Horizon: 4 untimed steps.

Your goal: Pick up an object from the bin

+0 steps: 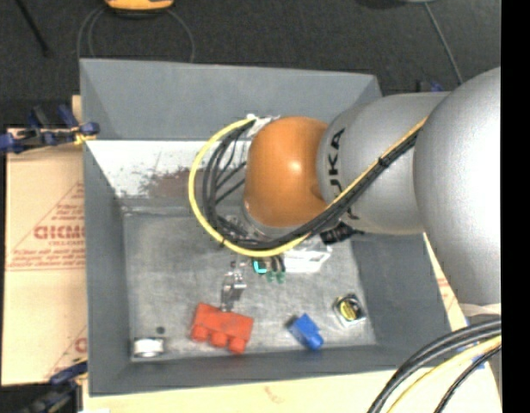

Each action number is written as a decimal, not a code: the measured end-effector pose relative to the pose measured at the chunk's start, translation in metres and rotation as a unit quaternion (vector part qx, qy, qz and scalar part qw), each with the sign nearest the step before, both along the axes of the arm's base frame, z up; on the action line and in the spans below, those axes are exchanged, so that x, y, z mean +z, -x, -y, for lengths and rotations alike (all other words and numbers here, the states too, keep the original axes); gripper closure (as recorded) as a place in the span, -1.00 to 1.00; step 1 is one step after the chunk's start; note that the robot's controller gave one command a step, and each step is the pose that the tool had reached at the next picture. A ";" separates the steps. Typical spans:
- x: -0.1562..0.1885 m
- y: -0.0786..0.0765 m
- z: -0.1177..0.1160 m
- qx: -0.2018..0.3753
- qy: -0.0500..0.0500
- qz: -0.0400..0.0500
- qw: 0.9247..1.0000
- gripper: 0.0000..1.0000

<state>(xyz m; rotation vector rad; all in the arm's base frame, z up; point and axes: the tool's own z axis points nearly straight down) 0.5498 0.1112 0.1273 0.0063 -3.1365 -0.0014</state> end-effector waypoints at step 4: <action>0.085 0.056 0.082 0.270 0.001 0.007 0.963 1.00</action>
Offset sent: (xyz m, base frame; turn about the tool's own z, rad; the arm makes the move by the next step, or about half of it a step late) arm -0.0760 -0.0129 -0.0138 -0.1805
